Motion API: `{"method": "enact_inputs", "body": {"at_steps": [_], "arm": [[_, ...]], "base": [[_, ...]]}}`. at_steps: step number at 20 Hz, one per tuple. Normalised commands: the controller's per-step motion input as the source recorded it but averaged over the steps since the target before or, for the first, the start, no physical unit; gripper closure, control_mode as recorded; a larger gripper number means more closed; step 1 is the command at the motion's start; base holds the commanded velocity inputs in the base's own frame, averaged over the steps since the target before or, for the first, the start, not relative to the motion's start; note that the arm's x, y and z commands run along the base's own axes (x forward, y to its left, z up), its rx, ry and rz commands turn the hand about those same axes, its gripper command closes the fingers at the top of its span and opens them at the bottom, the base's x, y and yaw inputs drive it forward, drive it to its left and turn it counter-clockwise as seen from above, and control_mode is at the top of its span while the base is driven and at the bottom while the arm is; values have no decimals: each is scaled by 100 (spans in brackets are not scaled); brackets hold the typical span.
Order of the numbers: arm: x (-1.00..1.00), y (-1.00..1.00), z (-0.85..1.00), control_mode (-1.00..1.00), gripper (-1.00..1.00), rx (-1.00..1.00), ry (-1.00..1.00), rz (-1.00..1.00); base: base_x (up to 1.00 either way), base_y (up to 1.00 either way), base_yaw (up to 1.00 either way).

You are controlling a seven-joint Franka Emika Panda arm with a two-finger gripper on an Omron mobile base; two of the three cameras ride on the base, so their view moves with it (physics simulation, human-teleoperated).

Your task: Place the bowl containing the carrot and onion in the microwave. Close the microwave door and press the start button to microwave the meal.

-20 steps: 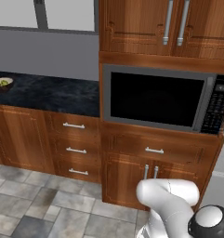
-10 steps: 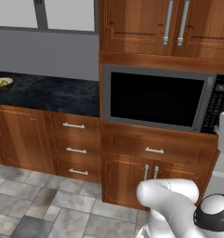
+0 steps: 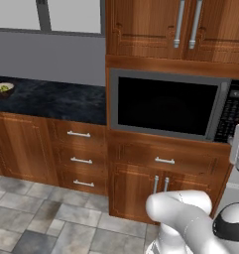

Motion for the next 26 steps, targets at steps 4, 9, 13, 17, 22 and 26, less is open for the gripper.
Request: {"method": "enact_inputs", "body": {"at_steps": [4,9,13,17,22,26], "arm": [[9,-7,-9,-100,100,4,-3,-6],[12,-2,0,-100,100,4,0,-6],[6,-9,0,-100,100,5,0,-6],[10,-9,0,-100,100,5,0,-6],[18,-14,-3,-100,100,6,0,-4],[13,-19,-11,-100,100,5,0,-4]], "base": [[0,0,0],[0,0,0],[0,0,0],[0,0,0],[0,0,0],[0,0,0]]}}
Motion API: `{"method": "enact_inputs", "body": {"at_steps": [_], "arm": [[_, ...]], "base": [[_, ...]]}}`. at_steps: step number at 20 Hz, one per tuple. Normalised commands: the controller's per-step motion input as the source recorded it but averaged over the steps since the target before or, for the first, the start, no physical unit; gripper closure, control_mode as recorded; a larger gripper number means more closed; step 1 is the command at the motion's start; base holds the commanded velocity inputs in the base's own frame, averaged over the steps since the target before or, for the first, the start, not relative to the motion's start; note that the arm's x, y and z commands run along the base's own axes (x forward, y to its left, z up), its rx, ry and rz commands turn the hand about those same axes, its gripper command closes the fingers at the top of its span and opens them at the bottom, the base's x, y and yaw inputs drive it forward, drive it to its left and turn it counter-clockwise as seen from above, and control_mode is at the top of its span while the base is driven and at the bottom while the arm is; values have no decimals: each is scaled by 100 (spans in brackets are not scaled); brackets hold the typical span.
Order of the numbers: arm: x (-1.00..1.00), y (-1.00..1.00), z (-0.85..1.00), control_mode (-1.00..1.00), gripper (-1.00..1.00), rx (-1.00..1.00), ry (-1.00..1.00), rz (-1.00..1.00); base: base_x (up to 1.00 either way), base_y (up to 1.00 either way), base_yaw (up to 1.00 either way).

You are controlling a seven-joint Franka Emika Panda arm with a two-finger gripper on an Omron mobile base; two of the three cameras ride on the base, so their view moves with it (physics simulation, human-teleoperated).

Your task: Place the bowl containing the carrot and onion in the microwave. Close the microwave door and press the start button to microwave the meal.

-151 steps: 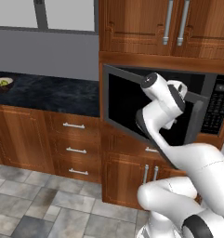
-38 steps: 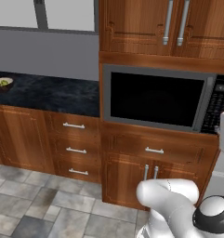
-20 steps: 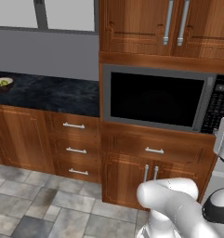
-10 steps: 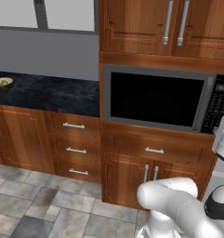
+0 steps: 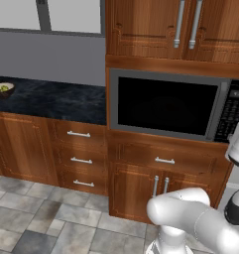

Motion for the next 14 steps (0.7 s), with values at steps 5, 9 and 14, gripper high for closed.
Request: {"method": "enact_inputs", "body": {"at_steps": [5,9,14], "arm": [[19,-8,-13,-100,100,3,0,-4],[23,0,-14,-100,100,1,0,-4],[19,0,-22,-100,100,0,0,-3]], "base": [[0,0,0],[0,0,0],[0,0,0]]}}
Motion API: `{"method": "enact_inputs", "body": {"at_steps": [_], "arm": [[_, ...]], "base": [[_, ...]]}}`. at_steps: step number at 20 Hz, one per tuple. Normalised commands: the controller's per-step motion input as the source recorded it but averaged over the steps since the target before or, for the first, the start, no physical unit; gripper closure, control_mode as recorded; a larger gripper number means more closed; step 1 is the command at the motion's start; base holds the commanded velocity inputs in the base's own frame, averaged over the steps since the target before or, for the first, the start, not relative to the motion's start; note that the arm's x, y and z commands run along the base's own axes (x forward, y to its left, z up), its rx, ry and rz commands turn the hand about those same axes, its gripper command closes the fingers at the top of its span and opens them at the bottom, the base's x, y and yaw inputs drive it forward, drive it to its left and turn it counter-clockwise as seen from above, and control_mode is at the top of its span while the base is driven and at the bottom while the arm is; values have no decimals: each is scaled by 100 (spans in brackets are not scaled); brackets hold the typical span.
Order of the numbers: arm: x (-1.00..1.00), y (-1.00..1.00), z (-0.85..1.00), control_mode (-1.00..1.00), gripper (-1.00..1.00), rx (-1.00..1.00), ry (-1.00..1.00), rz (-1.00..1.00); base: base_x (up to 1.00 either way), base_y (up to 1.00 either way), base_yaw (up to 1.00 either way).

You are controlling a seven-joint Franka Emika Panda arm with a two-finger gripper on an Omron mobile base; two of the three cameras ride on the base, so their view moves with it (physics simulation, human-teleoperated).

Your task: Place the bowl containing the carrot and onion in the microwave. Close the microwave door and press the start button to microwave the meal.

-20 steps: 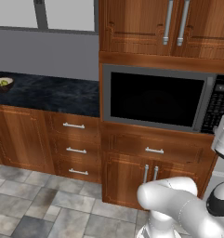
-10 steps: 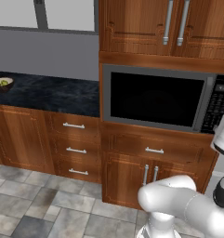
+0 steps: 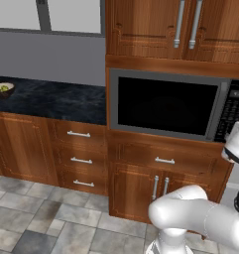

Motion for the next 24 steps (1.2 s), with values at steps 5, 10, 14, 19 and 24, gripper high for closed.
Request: {"method": "enact_inputs", "body": {"at_steps": [5,10,14,19,24], "arm": [[19,-1,-15,-100,100,2,0,-4],[19,-3,-12,-100,100,2,0,-4],[17,-6,-17,-100,100,2,0,-4],[18,-7,-15,-100,100,2,0,-5],[23,-3,-17,-100,100,2,0,-5]], "base": [[0,0,0],[0,0,0],[0,0,0],[0,0,0],[0,0,0]]}}
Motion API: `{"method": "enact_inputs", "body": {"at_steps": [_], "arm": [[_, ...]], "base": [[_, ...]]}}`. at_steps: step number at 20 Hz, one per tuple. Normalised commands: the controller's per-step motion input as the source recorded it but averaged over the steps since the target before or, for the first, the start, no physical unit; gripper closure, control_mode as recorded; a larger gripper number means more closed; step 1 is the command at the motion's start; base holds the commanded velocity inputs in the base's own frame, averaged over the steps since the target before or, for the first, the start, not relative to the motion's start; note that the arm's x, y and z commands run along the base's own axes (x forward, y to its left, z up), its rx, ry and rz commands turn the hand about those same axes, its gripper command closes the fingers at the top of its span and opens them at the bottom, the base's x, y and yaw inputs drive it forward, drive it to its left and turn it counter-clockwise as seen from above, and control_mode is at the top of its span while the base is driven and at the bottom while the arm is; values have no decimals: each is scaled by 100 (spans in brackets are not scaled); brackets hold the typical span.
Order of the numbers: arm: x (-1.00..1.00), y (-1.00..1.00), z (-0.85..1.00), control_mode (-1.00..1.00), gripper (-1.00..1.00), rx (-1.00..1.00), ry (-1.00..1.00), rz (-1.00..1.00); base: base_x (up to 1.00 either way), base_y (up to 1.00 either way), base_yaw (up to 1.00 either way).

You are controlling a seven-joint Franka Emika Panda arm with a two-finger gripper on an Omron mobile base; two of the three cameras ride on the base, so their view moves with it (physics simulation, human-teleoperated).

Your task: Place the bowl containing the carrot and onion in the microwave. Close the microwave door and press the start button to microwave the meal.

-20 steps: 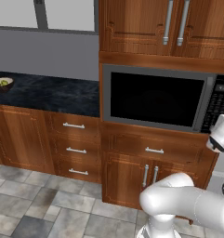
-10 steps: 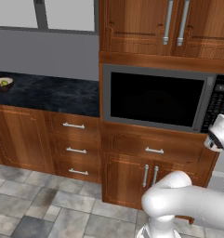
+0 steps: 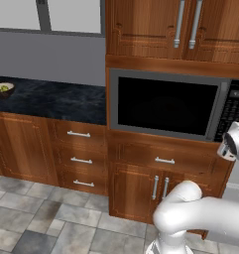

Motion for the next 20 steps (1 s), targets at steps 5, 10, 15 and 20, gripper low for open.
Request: {"method": "enact_inputs", "body": {"at_steps": [5,10,15,20], "arm": [[25,0,-20,-100,100,0,0,-4],[25,0,-21,-100,100,0,0,-4],[25,0,-15,-100,100,0,0,-5],[35,0,-1,-100,100,0,0,-7]], "base": [[0,0,0],[0,0,0],[0,0,0],[0,0,0]]}}
